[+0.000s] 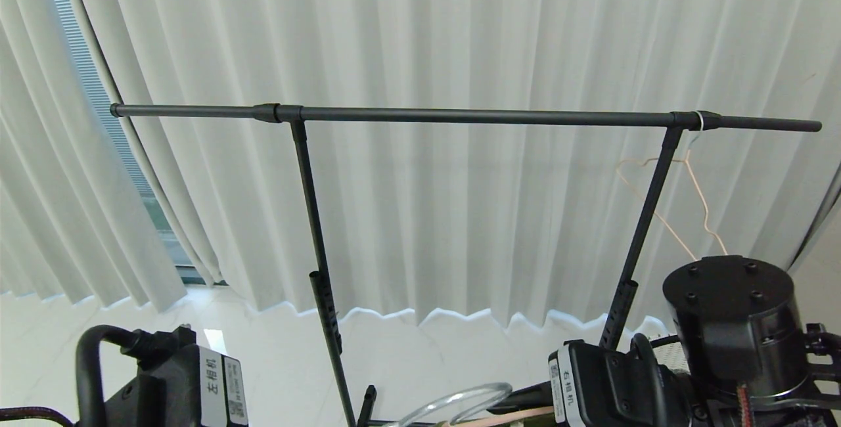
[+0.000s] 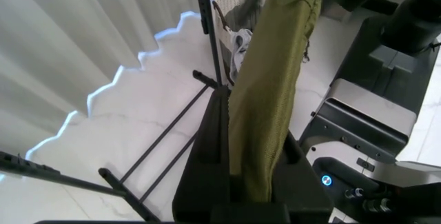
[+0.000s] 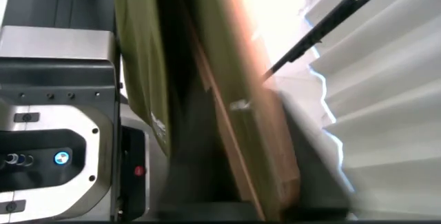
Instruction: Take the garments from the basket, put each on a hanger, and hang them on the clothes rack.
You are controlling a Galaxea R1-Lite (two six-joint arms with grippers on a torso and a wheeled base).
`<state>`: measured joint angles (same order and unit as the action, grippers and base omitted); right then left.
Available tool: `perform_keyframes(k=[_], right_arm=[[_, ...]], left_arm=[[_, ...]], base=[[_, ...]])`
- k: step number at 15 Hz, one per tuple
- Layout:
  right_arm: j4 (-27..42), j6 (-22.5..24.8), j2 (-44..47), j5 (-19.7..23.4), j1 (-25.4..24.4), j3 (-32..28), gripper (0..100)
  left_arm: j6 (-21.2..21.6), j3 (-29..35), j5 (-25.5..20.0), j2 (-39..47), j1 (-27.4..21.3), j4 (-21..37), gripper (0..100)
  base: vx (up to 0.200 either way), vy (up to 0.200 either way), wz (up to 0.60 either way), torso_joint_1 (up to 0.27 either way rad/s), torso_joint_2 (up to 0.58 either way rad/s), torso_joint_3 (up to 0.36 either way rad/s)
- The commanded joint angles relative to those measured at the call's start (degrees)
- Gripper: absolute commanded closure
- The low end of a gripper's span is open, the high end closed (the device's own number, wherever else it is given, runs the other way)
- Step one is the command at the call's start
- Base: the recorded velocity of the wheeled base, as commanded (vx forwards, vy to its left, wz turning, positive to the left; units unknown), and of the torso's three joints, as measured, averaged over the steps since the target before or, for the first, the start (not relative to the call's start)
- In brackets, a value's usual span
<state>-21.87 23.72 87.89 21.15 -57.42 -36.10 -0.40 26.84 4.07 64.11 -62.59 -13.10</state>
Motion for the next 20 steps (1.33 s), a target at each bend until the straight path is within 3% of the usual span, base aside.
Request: perform_keyframes(k=[1,6,7,12,15,17,19,20], right_arm=[[-0.45,0.01,0.0,-0.06,0.03,-0.03,100],[-0.89,-0.08,-0.88,-1.64,0.11,-0.11,100],[-0.89,-0.08,-1.41,-1.64,0.11,-0.11,100],[0.6,0.1,-5.45,-2.17,0.11,-0.29,100],[10.44,0.1,-9.41,-3.92,1.87,-1.7,100],[16.24,-0.08,-10.81,-4.54,5.83,-3.81,100],[23.54,-0.26,-11.61,-4.54,9.96,-7.85,100],[25.39,-0.43,-11.69,-4.45,11.63,-9.61,100]], left_arm=[[-0.04,-0.12,0.06,-0.3,-0.34,-0.08,100],[-0.04,-0.3,0.06,-0.39,-0.78,-0.08,100],[0.05,-0.3,0.06,-0.57,-0.87,-0.08,0],[0.05,-0.74,0.94,-1.53,-1.05,-0.08,0],[0.05,-0.65,0.94,-2.85,-0.69,-0.17,0],[0.23,-1.97,2.08,-4.34,-0.69,-0.17,0],[5.76,-4.52,5.33,-5.05,2.12,-0.08,0],[8.93,-6.37,5.33,-5.49,6.25,-0.17,0]], base=[[0.0,0.0,0.0,0.0,0.0,0.0],[0.0,0.0,0.0,0.0,0.0,0.0],[0.0,0.0,0.0,0.0,0.0,0.0],[0.0,0.0,0.0,0.0,0.0,0.0],[0.0,0.0,0.0,0.0,0.0,0.0],[0.0,0.0,0.0,0.0,0.0,0.0],[0.0,0.0,0.0,0.0,0.0,0.0],[0.0,0.0,0.0,0.0,0.0,0.0]])
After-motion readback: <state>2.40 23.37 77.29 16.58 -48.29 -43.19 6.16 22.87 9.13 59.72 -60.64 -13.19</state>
